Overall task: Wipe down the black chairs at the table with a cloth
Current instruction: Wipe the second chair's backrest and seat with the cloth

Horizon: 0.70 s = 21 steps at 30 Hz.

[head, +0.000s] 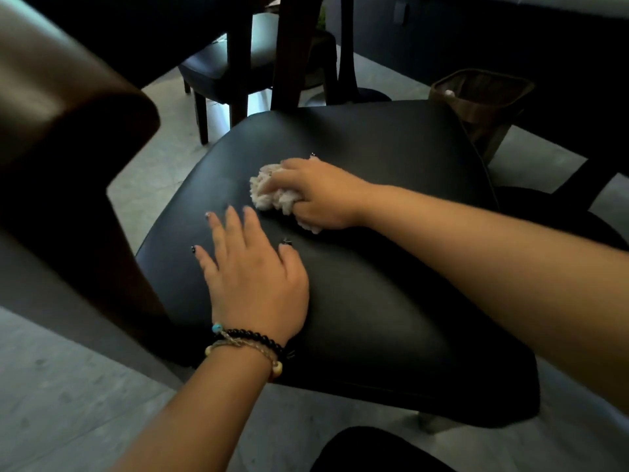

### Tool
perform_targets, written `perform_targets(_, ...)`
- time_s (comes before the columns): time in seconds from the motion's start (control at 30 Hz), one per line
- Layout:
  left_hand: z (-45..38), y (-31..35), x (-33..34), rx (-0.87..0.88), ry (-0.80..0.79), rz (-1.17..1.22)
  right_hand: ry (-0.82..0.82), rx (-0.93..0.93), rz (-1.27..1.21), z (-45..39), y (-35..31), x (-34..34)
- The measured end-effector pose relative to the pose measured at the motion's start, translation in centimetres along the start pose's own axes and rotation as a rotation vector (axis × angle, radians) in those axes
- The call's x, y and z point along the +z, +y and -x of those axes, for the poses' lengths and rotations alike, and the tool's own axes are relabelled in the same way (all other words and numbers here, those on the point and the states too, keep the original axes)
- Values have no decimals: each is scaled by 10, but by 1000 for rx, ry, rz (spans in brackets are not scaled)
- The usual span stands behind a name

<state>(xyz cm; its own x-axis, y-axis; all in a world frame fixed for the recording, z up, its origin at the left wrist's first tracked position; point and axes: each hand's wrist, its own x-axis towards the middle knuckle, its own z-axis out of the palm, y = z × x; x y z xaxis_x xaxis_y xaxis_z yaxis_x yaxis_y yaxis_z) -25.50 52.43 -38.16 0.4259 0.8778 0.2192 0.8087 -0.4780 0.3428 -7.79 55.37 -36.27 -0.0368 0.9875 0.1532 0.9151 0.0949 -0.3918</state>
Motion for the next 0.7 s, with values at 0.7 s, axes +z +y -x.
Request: perform_targets(0.7,-24,15,-11,198,-211,-220,349,540,114,68,50,-32)
